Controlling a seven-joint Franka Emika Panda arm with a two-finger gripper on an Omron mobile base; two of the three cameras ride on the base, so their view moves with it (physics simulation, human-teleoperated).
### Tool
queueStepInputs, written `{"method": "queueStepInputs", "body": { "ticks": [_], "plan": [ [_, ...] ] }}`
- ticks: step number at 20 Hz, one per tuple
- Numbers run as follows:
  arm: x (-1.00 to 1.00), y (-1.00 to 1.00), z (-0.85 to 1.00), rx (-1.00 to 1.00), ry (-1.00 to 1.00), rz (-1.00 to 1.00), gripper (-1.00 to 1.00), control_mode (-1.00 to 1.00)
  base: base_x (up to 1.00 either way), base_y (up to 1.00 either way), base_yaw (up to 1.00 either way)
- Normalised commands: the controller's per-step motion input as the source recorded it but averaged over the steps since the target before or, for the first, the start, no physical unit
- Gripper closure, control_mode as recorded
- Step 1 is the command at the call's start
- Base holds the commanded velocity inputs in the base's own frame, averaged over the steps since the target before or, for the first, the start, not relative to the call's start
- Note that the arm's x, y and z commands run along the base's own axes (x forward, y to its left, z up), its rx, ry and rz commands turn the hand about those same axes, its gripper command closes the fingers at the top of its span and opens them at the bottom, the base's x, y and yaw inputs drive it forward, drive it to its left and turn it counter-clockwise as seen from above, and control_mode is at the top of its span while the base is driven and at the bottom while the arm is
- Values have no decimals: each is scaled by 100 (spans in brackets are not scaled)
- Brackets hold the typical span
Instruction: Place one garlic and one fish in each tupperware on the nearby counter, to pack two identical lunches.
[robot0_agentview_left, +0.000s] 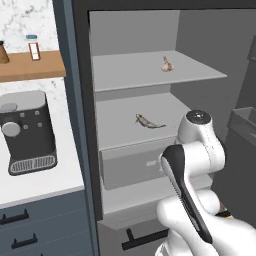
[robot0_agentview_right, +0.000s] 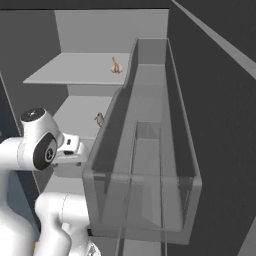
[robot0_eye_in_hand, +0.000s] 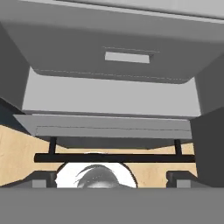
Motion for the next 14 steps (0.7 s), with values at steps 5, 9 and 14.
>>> {"method": "queueStepInputs", "body": {
  "ticks": [5,9,14],
  "plan": [
    [51,-28,10,0,-13,0,-100,-100,0,0,0],
    [69,-16,9,0,-8,1,-100,-100,0,0,0],
    [63,-10,11,0,0,0,-100,-100,0,0,0]
  ]
}}
